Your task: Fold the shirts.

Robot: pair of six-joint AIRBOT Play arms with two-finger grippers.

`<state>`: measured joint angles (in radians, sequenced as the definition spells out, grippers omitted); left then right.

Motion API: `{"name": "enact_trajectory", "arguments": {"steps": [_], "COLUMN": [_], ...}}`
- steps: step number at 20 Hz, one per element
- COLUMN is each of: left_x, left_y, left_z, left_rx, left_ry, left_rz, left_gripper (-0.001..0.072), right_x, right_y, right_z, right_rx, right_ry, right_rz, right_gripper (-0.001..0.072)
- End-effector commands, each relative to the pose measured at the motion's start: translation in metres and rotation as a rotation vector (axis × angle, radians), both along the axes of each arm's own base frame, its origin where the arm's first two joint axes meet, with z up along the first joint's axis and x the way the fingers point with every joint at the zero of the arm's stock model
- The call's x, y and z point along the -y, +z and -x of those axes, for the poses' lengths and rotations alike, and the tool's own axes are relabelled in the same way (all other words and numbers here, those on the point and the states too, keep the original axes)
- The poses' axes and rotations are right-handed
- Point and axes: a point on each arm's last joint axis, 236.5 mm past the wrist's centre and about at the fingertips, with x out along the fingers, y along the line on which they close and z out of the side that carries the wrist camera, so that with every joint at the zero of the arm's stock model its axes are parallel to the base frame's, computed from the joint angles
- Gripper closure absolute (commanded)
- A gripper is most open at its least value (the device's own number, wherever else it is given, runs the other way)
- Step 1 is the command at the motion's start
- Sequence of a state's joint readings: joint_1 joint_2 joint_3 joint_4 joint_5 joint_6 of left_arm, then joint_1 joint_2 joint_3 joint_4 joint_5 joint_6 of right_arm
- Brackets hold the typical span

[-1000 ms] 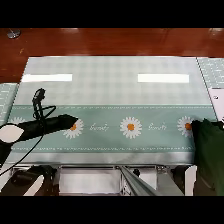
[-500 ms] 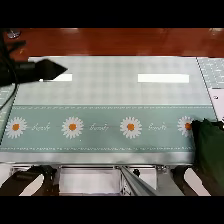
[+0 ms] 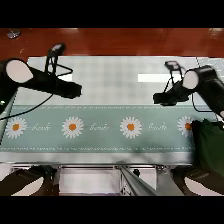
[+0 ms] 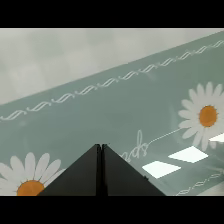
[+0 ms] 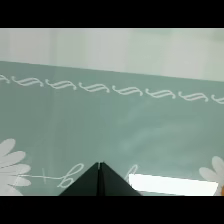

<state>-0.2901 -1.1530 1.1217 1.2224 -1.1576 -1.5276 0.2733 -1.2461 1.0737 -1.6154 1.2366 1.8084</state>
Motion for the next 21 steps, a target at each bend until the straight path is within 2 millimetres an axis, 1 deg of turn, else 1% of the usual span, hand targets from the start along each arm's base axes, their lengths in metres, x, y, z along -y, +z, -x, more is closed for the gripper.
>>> {"name": "enact_trajectory", "arguments": {"steps": [1,3,21], "left_x": [-0.02,-0.0218,-0.0215], "left_y": [-0.0319,-0.0319,-0.0318], "left_z": [0.005,0.0042,0.0042], "left_rx": [-0.076,-0.077,-0.076], "left_ry": [0.045,0.052,0.051], "left_rz": [-0.059,-0.059,-0.058], "left_gripper": [0.0681,0.0681,0.0681], "right_x": [0.0121,0.013,0.0131], "right_y": [-0.0271,-0.0273,-0.0273], "right_z": [0.0116,0.0141,0.0141], "right_rx": [-0.064,-0.075,-0.075], "right_ry": [-0.014,-0.014,-0.014], "right_rz": [0.093,0.097,0.098], "right_gripper": [0.0688,0.0688,0.0688]}}
